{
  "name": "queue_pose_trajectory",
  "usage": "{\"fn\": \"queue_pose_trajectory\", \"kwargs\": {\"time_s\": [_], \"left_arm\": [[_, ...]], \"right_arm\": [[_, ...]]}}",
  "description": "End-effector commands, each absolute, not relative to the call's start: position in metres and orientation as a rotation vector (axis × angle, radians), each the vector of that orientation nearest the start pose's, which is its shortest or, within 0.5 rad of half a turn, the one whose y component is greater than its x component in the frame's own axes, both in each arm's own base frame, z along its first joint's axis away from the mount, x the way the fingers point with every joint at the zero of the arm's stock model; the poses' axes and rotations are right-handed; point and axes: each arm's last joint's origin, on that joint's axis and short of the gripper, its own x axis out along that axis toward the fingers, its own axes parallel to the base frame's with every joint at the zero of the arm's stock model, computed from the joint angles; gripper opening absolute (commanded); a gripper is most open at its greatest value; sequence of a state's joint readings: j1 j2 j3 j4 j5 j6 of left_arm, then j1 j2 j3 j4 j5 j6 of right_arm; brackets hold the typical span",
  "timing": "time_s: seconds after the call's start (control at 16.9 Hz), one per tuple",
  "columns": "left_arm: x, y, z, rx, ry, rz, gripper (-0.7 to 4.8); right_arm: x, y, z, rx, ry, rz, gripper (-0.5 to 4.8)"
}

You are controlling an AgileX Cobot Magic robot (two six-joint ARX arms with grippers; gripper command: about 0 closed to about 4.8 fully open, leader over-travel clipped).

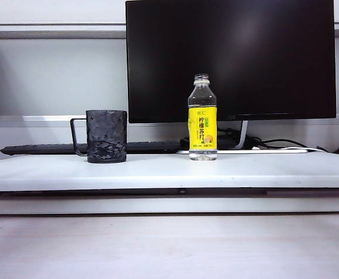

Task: Carefully pick up the bottle and pour some water from the bottle into the cup.

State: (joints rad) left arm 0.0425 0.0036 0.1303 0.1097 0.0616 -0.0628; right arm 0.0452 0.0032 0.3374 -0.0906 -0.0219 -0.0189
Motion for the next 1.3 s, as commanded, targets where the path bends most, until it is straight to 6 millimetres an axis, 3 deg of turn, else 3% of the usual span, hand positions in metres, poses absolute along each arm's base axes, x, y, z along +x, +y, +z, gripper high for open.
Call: {"fn": "queue_pose_trajectory", "kwargs": {"time_s": [0.06,0.18,0.24,0.3,0.36,0.53,0.77,1.07,1.18,1.3], "left_arm": [[0.07,0.0,0.253,-0.15,-0.289,-0.082,4.45],[0.06,-0.001,0.271,-0.141,-0.296,-0.122,4.45],[0.052,-0.003,0.286,-0.108,-0.3,-0.161,4.63],[0.05,-0.004,0.293,-0.088,-0.286,-0.18,4.79],[0.049,-0.005,0.299,-0.085,-0.256,-0.204,4.79],[0.062,-0.008,0.315,-0.102,-0.176,-0.332,4.79],[0.098,-0.012,0.328,-0.196,-0.024,-0.541,4.79],[0.146,-0.035,0.327,-0.234,0.023,-0.762,4.79],[0.166,-0.059,0.316,-0.24,0.081,-0.858,4.79],[0.179,-0.079,0.303,-0.222,0.148,-0.841,4.79]], "right_arm": [[0.048,0.004,0.296,-0.02,-0.333,0.113,2.72],[0.048,0.005,0.311,-0.042,-0.341,0.152,2.85],[0.051,0.006,0.331,-0.066,-0.336,0.177,3.33],[0.058,0.007,0.341,-0.075,-0.319,0.178,4.14],[0.066,0.008,0.351,-0.078,-0.296,0.212,4.6],[0.093,0.014,0.374,-0.085,-0.241,0.357,4.63],[0.139,0.021,0.398,-0.042,-0.133,0.551,4.63],[0.204,0.056,0.384,0.004,0.034,0.75,4.63],[0.237,0.081,0.358,0.001,0.137,0.813,4.63],[0.255,0.097,0.335,0.001,0.232,0.853,4.63]]}}
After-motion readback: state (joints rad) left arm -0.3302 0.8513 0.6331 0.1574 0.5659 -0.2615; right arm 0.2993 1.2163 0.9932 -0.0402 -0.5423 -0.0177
